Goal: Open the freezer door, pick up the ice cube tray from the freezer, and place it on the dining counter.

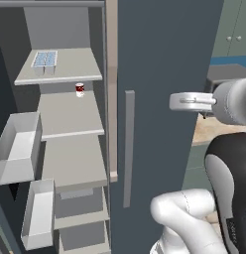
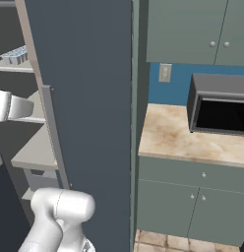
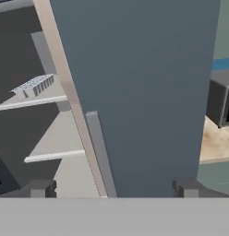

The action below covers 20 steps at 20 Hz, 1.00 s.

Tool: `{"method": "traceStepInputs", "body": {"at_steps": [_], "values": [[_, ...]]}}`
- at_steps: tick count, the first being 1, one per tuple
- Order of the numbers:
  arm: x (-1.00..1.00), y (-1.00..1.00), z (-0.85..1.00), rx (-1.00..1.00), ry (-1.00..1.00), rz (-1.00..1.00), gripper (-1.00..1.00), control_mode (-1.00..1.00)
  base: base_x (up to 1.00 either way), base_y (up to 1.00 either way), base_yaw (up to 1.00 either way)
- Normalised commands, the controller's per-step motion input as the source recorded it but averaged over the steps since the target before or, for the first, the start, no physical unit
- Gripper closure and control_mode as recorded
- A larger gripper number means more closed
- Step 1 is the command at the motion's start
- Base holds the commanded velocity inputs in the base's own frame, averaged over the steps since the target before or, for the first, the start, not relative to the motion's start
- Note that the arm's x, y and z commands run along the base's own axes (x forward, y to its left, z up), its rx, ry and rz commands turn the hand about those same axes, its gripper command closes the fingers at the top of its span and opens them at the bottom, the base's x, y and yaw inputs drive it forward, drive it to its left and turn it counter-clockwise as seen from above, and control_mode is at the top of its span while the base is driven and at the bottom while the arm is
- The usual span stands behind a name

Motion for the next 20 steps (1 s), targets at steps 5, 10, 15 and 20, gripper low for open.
{"method": "traceStepInputs", "body": {"at_steps": [5,10,15,20], "values": [[0.0,-0.23,-0.2,-0.11,0.13,0.0,-1.0,-1.0,0.0,0.0,0.0],[-0.02,-0.17,-0.27,-0.14,0.14,0.0,-1.0,-1.0,0.0,0.0,0.0],[-0.14,-0.18,-0.22,-0.07,0.12,0.0,-1.0,-1.0,0.0,0.0,0.0],[-0.07,-0.09,-0.13,0.0,0.06,-0.04,-1.0,-1.0,0.0,0.0,0.0]]}}
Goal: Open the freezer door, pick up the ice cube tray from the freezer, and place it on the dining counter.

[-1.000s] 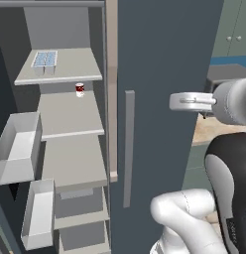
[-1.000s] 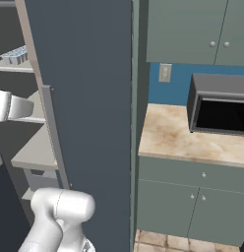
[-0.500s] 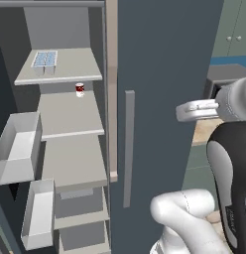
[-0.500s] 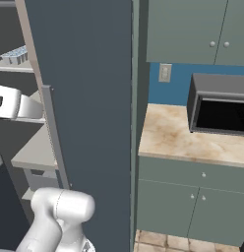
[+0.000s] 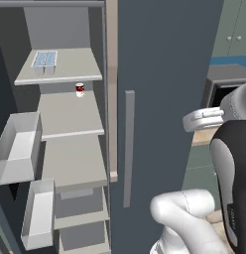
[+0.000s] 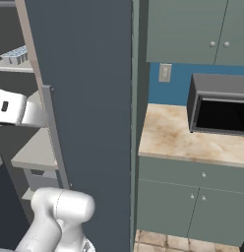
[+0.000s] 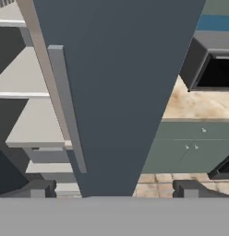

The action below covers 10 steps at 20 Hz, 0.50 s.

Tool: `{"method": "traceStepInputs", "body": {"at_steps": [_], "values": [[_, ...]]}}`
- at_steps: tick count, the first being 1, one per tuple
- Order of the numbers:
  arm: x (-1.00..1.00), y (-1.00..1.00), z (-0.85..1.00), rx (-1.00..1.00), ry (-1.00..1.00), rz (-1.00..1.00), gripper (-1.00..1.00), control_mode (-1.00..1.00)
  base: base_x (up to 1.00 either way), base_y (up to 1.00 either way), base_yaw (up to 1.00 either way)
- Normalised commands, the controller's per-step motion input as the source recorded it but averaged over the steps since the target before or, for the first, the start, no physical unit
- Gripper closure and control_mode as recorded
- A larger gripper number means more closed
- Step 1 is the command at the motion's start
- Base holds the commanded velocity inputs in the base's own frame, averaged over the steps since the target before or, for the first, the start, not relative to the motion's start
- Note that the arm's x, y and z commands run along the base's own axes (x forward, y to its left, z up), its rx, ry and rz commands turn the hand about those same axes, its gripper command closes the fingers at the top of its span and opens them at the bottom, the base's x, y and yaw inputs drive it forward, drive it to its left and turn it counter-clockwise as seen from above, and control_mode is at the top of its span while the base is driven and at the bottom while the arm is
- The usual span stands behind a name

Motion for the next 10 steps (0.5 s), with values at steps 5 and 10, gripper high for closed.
{"method": "traceStepInputs", "body": {"at_steps": [5,10], "values": [[0.0,-0.06,-0.43,0.0,0.0,-0.03,-1.0,-1.0,0.0,0.0,0.0],[-0.04,-0.14,-0.54,0.01,0.0,0.0,-1.0,-1.0,0.0,0.0,0.0]]}}
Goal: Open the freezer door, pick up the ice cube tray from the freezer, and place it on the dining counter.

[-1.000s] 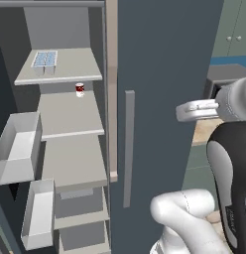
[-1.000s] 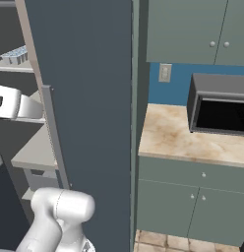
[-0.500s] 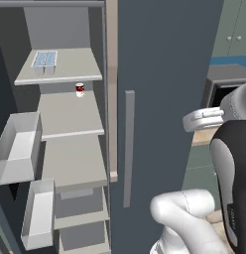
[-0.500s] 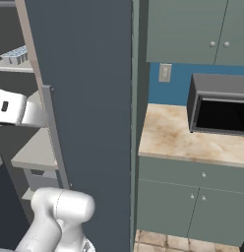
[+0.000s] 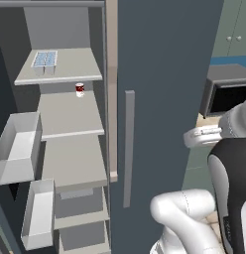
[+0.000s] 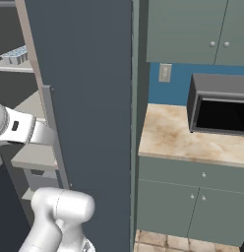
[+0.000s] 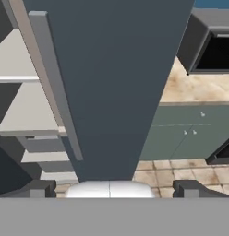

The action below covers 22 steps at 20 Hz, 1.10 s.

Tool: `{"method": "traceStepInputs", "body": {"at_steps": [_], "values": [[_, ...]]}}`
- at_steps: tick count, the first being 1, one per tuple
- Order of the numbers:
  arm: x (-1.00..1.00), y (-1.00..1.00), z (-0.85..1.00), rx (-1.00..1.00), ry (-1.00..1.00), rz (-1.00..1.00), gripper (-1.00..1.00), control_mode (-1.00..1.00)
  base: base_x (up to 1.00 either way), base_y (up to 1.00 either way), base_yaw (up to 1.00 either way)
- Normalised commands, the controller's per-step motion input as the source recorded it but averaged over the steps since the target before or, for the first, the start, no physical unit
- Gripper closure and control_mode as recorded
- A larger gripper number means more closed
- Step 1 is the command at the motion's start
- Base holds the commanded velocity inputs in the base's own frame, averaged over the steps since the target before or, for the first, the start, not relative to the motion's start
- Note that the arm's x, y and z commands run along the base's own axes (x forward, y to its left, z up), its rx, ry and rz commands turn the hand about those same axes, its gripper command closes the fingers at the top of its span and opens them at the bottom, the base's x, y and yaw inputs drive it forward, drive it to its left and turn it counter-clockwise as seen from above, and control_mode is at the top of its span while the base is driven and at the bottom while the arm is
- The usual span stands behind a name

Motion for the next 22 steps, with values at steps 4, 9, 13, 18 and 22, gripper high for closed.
{"method": "traceStepInputs", "body": {"at_steps": [4,9,13,18,22], "values": [[0.0,-0.06,-0.27,0.0,0.0,0.0,-1.0,-1.0,0.0,0.0,0.0],[0.0,0.0,0.0,0.0,0.04,0.0,-1.0,-1.0,0.0,0.0,0.0],[0.0,0.0,0.0,0.0,0.05,0.0,-1.0,-1.0,0.0,0.0,0.0],[0.0,0.0,0.0,0.0,0.05,0.0,-1.0,-1.0,0.0,0.0,0.0],[0.0,0.0,0.0,0.0,0.05,0.0,-1.0,-1.0,0.0,0.0,0.0]]}}
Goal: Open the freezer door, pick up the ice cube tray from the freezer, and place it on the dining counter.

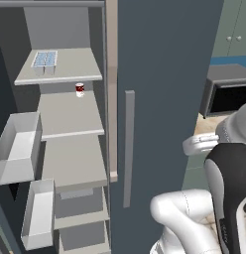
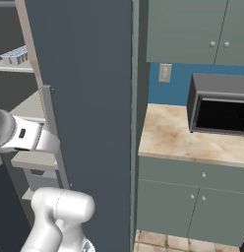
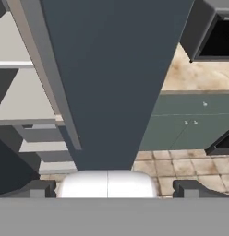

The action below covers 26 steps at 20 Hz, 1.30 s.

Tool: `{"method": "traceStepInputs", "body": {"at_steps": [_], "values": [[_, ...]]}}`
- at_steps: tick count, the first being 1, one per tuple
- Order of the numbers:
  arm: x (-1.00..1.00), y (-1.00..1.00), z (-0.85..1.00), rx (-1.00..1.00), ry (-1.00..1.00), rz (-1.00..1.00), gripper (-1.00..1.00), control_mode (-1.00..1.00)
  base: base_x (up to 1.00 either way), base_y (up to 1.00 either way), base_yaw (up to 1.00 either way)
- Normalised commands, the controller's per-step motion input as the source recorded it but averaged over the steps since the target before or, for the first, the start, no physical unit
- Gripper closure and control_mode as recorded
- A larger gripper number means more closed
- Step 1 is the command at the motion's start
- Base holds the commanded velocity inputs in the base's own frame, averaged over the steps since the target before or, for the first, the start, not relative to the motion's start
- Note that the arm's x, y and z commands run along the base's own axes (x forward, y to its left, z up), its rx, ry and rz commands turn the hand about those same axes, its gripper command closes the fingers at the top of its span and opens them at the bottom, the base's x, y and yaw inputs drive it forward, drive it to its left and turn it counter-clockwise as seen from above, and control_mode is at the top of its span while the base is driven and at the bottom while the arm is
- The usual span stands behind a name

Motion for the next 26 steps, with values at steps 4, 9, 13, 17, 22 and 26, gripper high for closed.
{"method": "traceStepInputs", "body": {"at_steps": [4,9,13,17,22,26], "values": [[0.0,0.0,0.0,0.0,0.04,0.0,-1.0,-1.0,0.0,0.0,0.0],[0.0,0.0,0.0,0.0,0.03,0.0,-1.0,1.0,-0.01,0.0,0.0],[0.0,0.0,0.0,0.0,0.0,0.0,-1.0,1.0,-0.24,0.16,0.05],[0.0,0.0,0.0,0.0,0.0,0.0,-1.0,1.0,-0.4,0.48,0.16],[0.0,0.0,0.0,0.0,0.0,0.0,-1.0,1.0,-0.24,0.64,0.3],[0.0,0.0,0.0,0.0,0.0,0.0,-1.0,1.0,-0.04,0.61,0.31]]}}
